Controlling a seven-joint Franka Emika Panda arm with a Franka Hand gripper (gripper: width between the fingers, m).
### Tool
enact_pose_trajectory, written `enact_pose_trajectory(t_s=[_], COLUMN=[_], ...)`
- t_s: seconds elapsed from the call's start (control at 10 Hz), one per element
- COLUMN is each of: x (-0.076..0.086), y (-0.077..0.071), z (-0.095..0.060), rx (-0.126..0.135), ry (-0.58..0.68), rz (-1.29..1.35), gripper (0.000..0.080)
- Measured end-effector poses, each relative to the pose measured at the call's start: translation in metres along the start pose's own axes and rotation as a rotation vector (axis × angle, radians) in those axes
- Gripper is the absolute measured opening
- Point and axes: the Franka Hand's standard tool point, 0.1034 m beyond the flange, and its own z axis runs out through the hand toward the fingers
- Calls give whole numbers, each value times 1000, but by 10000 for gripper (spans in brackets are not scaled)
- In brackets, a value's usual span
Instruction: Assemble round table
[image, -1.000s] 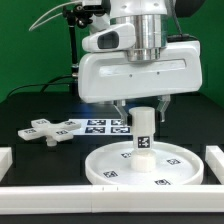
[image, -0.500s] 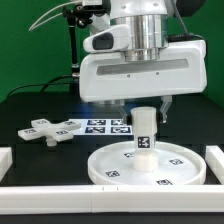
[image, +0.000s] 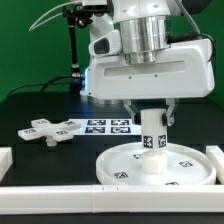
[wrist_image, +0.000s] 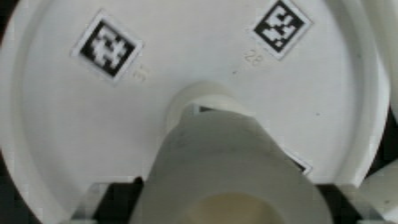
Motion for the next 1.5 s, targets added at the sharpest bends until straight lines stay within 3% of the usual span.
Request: enact_pose_trajectory(t_s=[0.2,0.9,1.0,1.3,1.5], x=[-4,-8,-8,-1,2], y=[-3,-4,-3,7,8], z=[0,2,2,2,2], rx=[8,15,28,133,166], ry=[-13,-47,-57,-87,-102], rz=[260,656,772,1185,1308], gripper=[409,409,409,409,409])
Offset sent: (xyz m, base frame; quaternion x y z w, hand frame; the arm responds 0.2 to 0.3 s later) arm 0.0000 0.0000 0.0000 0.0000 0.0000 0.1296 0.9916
